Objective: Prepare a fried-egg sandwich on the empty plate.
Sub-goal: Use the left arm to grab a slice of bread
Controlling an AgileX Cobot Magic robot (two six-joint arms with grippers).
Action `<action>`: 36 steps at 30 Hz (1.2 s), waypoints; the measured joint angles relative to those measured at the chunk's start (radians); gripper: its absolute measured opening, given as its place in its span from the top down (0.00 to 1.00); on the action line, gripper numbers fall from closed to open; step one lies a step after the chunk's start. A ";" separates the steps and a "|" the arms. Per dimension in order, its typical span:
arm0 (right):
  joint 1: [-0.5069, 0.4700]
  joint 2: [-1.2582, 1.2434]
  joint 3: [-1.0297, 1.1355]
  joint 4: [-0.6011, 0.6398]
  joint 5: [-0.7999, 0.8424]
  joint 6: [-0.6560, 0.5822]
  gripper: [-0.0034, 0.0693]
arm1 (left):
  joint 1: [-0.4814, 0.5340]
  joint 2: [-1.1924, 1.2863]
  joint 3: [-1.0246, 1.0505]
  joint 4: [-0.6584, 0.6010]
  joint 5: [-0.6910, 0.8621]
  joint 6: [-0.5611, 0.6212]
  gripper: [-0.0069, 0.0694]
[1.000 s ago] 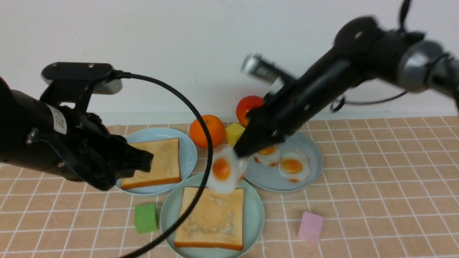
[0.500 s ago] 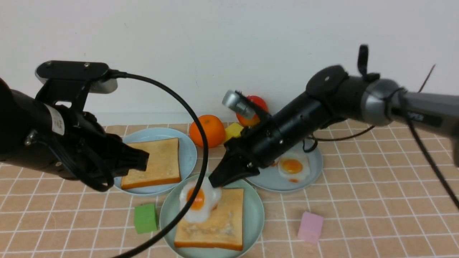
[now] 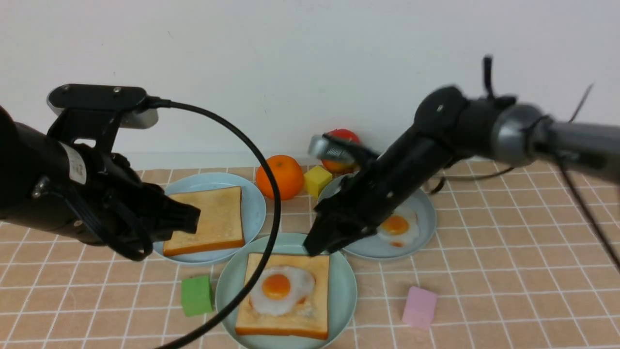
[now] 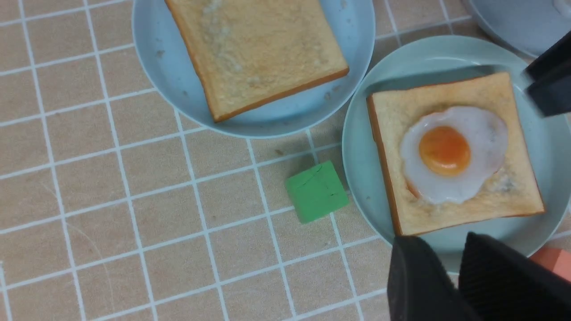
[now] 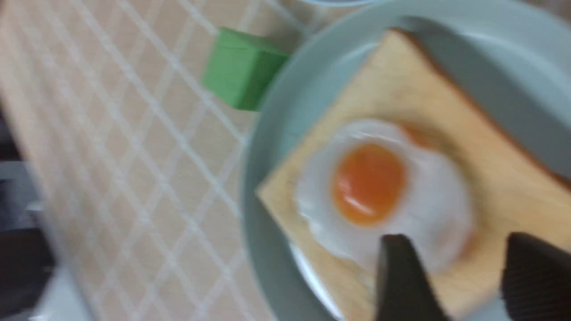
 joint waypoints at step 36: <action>-0.009 -1.091 0.740 -0.319 -0.199 0.125 0.96 | 0.304 0.818 -0.508 -0.046 -0.020 -0.084 0.50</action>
